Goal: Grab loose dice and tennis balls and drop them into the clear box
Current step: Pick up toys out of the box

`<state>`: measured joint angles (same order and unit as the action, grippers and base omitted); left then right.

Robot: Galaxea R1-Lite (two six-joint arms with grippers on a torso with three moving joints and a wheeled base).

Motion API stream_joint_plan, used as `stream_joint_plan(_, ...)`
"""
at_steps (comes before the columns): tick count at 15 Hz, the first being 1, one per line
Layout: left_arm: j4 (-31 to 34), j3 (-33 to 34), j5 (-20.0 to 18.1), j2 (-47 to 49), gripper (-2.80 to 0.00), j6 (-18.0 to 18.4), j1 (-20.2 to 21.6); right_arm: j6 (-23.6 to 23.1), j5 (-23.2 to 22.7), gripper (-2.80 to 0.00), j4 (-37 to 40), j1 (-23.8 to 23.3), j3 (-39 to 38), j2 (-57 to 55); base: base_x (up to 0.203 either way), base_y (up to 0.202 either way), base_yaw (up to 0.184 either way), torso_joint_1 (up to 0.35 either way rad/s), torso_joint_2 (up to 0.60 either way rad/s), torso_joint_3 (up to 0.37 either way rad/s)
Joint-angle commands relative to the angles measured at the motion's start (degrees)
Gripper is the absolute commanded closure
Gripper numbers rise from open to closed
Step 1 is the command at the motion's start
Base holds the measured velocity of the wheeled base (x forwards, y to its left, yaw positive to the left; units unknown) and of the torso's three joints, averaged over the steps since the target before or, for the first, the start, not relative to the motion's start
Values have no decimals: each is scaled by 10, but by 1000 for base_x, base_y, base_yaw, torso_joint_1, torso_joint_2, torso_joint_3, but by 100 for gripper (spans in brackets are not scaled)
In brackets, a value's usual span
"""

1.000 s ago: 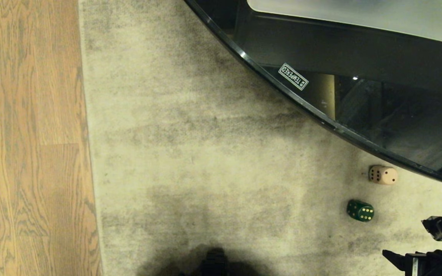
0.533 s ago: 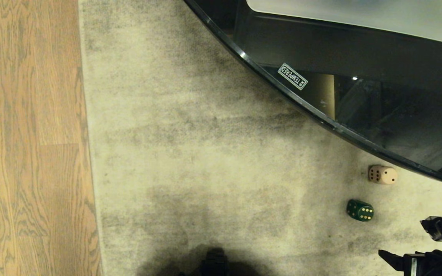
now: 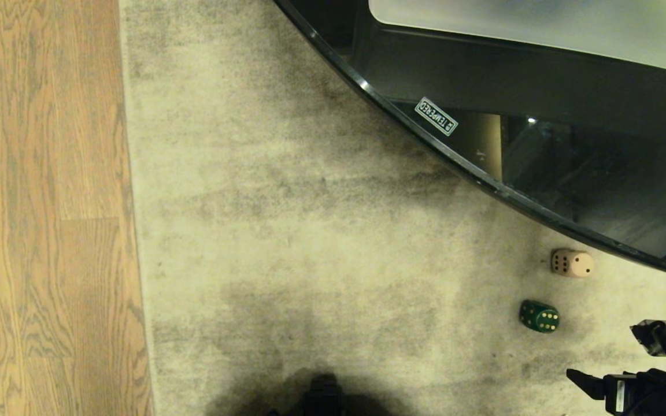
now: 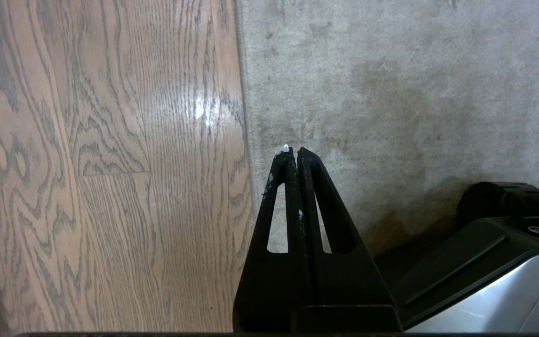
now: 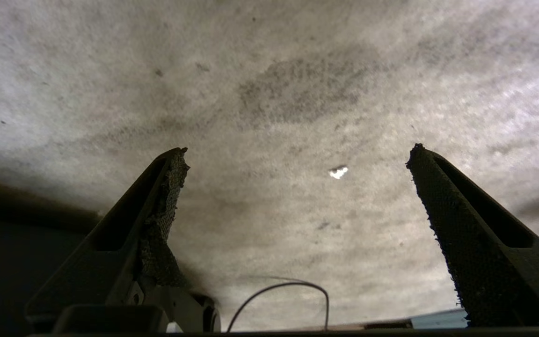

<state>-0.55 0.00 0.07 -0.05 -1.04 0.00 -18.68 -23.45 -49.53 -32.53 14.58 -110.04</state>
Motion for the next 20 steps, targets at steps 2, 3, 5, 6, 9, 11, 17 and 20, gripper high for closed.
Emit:
stream_joint_plan(2, -1, 2, 0, 0, 0, 0, 0, 0, -1, -280, -3, 12, 34, -32, 0, 0, 0, 0, 0, 0)
stream_joint_plan(3, 0, 2, 0, 0, 0, 0, 0, 0, 0, -280, -3, 18, 42, -39, 0, 0, 0, 0, 0, 0)
stream_joint_plan(5, -1, 2, 0, 0, 0, 0, 0, 1, 1, -280, -3, 30, 51, -56, 0, 0, 0, 0, 0, 0)
stream_joint_plan(6, -1, 2, 0, 0, 0, 0, 0, 1, 2, -280, -3, 36, 52, -63, 0, 0, 0, 0, 0, 0)
stream_joint_plan(9, 0, 2, 0, 0, 0, 0, 0, 3, 2, -280, -26, 45, 57, -93, 0, 0, 0, 0, 0, 0)
stream_joint_plan(11, 0, 2, 0, 0, 0, 0, 0, 3, 3, -280, -90, 46, 51, -118, 0, 0, 0, 0, 0, 0)
stream_joint_plan(17, 0, 2, 0, 0, 0, 0, 0, 32, -3, -280, -123, 46, 24, -103, -9, 0, 3, 3, 7, -3)
stream_joint_plan(20, -1, 2, 0, 0, 0, 0, 0, 34, -5, -280, -123, 49, 15, -85, 0, 0, 0, 0, 0, 0)
